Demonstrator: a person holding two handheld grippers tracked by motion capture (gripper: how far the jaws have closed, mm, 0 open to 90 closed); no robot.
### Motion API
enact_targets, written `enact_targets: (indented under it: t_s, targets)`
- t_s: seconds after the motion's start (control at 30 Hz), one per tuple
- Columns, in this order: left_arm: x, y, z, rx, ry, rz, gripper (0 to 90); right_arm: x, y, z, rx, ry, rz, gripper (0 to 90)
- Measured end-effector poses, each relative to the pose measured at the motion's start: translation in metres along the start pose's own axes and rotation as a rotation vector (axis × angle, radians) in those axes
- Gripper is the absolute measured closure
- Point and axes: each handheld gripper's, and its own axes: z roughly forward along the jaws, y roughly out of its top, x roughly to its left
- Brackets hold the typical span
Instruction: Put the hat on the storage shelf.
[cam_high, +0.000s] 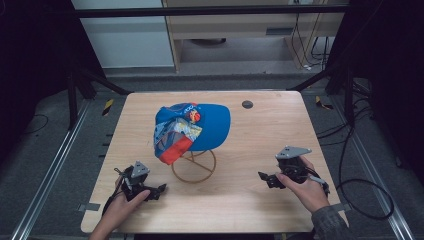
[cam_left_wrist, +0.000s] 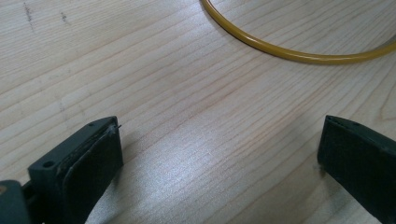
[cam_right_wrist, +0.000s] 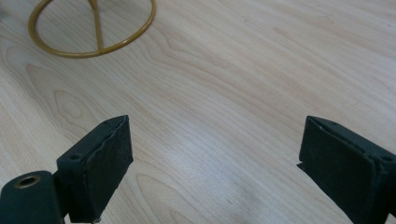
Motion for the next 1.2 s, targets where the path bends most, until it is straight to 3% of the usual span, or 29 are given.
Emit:
enact_targets:
  t_s: [0.43, 1.2]
  targets:
    - [0.000, 0.000, 0.000, 0.000, 0.002, -0.001, 0.0, 0.011, -0.017, 0.027, 0.024, 0.027, 0.035, 9.9]
    - [0.000, 0.000, 0.000, -0.002, 0.000, -0.002, 0.0, 0.020, -0.025, 0.064, 0.011, -0.020, 0.102, 10.9]
